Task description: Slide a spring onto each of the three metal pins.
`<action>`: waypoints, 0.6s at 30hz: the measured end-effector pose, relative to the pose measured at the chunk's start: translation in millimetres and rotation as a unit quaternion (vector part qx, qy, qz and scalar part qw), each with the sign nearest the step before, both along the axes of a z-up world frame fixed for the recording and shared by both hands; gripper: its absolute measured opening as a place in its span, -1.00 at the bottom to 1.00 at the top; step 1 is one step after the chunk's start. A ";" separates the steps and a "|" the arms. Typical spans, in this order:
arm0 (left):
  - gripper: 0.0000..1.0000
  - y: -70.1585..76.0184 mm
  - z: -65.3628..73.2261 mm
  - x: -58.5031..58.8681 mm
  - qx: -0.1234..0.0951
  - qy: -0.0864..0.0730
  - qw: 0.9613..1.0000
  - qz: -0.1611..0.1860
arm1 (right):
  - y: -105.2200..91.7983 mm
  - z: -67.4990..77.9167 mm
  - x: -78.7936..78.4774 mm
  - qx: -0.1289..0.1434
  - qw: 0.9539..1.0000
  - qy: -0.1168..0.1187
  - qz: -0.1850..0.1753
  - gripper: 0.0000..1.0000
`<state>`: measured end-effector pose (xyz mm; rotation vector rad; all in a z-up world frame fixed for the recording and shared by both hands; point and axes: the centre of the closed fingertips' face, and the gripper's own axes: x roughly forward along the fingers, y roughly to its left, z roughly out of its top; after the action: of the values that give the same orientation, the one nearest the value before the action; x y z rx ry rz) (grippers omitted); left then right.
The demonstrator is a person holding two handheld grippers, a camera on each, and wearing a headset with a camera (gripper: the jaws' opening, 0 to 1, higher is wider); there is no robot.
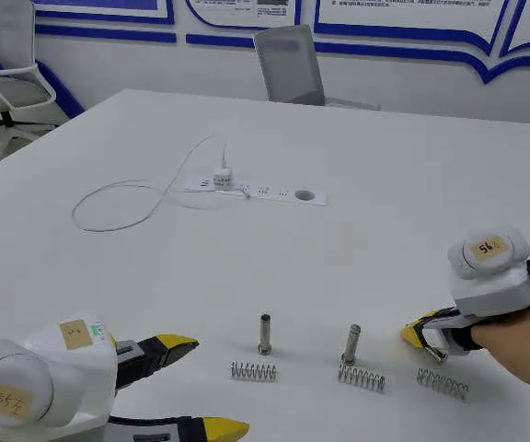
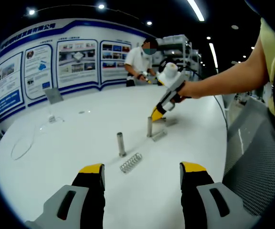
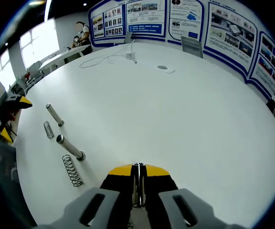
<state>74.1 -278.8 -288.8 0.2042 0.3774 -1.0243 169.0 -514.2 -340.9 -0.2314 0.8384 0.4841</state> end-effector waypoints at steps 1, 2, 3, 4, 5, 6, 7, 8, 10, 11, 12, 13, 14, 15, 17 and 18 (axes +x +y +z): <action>0.29 0.5 -0.2 0.5 0.001 0.000 1.000 0.000 | -0.3 3.3 -1.0 0.001 1.000 -0.003 0.001 -0.82; 0.29 0.6 -0.2 0.7 0.001 0.000 1.000 0.001 | -0.6 5.2 -1.7 0.001 1.000 -0.006 0.001 -0.82; 0.29 -0.1 0.3 0.6 0.000 0.000 1.000 0.001 | -1.2 8.0 -3.1 0.002 1.000 -0.009 0.001 -0.82; 0.28 -0.8 0.8 0.5 0.000 -0.001 1.000 0.000 | -1.5 9.4 -4.0 0.004 1.000 -0.011 0.001 -0.82; 0.28 -1.5 1.2 0.4 0.000 -0.002 1.000 0.000 | -2.1 10.6 -5.0 0.004 1.000 -0.013 0.001 -0.82; 0.28 -2.7 2.1 0.0 0.000 -0.003 1.000 -0.002 | -2.9 12.6 -6.8 0.004 1.000 -0.016 0.000 -0.82; 0.28 -3.6 2.7 -0.4 -0.001 -0.003 1.000 -0.003 | -3.2 14.0 -8.0 0.005 1.000 -0.018 0.000 -0.82; 0.28 -4.6 3.5 -0.8 0.000 -0.005 1.000 -0.004 | -3.7 16.6 -9.5 0.006 1.000 -0.022 -0.001 -0.82; 0.28 -5.4 4.0 -0.8 -0.001 -0.006 1.000 -0.006 | -3.7 20.0 -12.8 0.006 1.000 -0.026 0.000 -0.82; 0.28 -5.7 4.2 -0.9 -0.001 -0.006 1.000 -0.006 | -4.1 22.3 -15.0 0.007 1.000 -0.030 0.000 -0.82; 0.28 -5.8 4.4 -1.0 -0.001 -0.007 1.000 -0.007 | -4.6 23.8 -16.4 0.007 0.999 -0.033 -0.001 -0.82; 0.28 -6.1 5.2 -1.4 -0.001 -0.007 1.000 -0.007 | -5.7 26.0 -18.3 0.008 0.999 -0.036 -0.003 -0.82; 0.28 -6.1 5.6 -1.6 -0.001 -0.007 1.000 -0.007 | -6.5 27.0 -19.4 0.009 0.999 -0.038 -0.004 -0.82; 0.28 -6.2 6.0 -1.8 -0.001 -0.008 1.000 -0.007 | -7.3 28.1 -20.5 0.010 0.999 -0.041 -0.005 -0.82; 0.28 -6.2 6.4 -1.9 -0.001 -0.009 1.000 -0.008 | -9.2 30.2 -23.4 0.013 0.999 -0.045 -0.007 -0.82; 0.28 -6.0 6.5 -1.9 -0.001 -0.009 1.000 -0.008 | -10.2 31.5 -25.7 0.014 0.999 -0.047 -0.010 -0.82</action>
<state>72.1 -284.8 -282.3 0.2151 0.3590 -1.0370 143.4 -524.5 -309.4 -0.2178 0.7419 0.4628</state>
